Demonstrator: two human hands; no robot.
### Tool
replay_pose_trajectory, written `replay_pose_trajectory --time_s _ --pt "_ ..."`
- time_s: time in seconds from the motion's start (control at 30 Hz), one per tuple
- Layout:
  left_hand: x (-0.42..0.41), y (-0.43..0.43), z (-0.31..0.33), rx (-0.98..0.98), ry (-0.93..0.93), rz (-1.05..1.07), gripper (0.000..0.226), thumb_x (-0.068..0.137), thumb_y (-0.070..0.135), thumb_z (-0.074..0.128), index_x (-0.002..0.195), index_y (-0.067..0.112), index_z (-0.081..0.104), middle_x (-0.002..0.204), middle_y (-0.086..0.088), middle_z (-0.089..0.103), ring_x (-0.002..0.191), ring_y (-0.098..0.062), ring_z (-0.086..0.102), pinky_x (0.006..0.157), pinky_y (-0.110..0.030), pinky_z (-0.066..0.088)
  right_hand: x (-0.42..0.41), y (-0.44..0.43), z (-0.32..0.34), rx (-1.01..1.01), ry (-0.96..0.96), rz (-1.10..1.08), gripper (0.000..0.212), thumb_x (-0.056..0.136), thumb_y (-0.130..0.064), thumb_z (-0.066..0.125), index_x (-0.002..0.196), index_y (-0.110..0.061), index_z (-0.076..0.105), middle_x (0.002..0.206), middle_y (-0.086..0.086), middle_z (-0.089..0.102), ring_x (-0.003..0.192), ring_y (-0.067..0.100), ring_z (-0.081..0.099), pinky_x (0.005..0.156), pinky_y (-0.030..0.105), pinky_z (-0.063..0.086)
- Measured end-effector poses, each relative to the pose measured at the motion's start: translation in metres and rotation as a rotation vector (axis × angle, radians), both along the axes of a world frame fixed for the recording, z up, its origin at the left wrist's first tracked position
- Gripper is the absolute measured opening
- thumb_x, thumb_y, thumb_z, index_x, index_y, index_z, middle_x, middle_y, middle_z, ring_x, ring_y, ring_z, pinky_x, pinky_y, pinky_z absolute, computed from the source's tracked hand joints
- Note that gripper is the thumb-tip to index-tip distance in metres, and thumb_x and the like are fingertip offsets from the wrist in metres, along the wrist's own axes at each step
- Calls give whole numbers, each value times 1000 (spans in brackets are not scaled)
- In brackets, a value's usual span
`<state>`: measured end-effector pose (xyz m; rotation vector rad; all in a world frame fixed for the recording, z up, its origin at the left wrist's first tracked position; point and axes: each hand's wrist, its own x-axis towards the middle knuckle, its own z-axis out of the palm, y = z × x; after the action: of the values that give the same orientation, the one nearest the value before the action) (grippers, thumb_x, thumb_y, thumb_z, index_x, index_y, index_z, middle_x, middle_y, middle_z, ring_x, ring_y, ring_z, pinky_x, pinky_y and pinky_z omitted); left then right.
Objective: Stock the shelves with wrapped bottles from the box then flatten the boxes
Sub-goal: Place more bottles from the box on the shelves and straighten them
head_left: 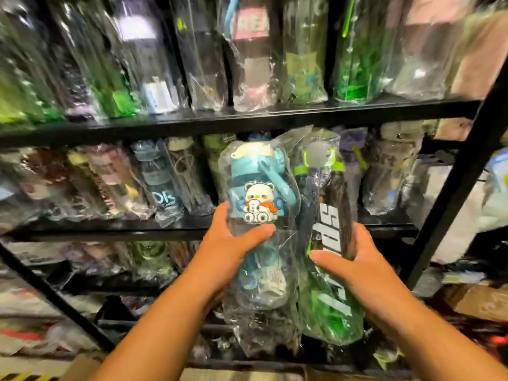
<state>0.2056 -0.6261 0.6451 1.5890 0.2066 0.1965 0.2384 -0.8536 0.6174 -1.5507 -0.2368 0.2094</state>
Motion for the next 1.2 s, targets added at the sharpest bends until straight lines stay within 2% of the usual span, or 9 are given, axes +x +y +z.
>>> replay_pose_trajectory --time_s 0.17,0.3,0.43,0.57,0.67,0.77,0.93,1.07,1.2 --pt "8 69 42 50 -92 -29 114 37 72 91 137 48 43 135 8 62 120 -22 63 99 -51 51 2 74 46 -36 -86 -65 115 42 -66 91 140 -36 38 130 -14 63 115 12 63 101 47 49" --pt "16 117 78 105 -180 -37 109 43 69 89 138 38 45 128 10 66 113 -15 66 99 -47 52 8 120 74 -5 -189 -68 72 55 -43 86 118 -37 51 106 -17 71 92 -3 68 83 28 53" --pt "25 153 116 124 -263 -62 114 42 63 91 141 34 43 126 8 67 110 -15 68 96 -45 54 18 159 104 24 -244 -102 92 46 -52 94 123 -28 51 106 -11 73 93 6 71 82 33 54" --pt "36 175 155 150 -366 -42 81 65 38 88 135 27 47 119 8 69 96 -4 70 76 -21 55 36 187 140 55 -318 -158 86 43 -52 89 118 -31 52 110 -4 72 96 13 71 85 40 56" --pt "47 194 184 147 -436 11 83 61 38 88 132 26 47 118 4 68 97 -7 70 82 -30 56 53 204 174 43 -408 -209 113 36 -65 90 133 -26 45 124 -3 66 109 16 66 95 45 53" --pt "59 208 206 130 -498 64 92 57 39 91 135 25 44 122 1 67 105 -15 69 92 -41 56 72 218 204 61 -507 -244 108 41 -60 90 132 -25 43 122 -4 65 108 16 66 96 45 53" --pt "76 215 221 87 -572 138 65 76 19 83 127 26 42 118 1 67 99 -10 71 80 -29 57 101 235 232 60 -648 -298 82 70 -32 88 134 -24 36 125 -10 55 111 9 56 96 28 46" --pt "86 214 224 114 -583 180 63 79 18 82 126 27 41 115 4 65 98 -8 69 82 -29 57 127 246 224 14 -694 -395 78 73 -29 86 129 -28 31 103 -27 48 87 -12 52 71 6 40" --pt "95 208 224 150 -606 221 66 79 18 82 131 24 41 117 3 65 99 -8 69 83 -30 57 145 256 208 -85 -705 -468 95 64 -52 82 138 -25 30 122 -3 55 108 15 58 91 30 49"
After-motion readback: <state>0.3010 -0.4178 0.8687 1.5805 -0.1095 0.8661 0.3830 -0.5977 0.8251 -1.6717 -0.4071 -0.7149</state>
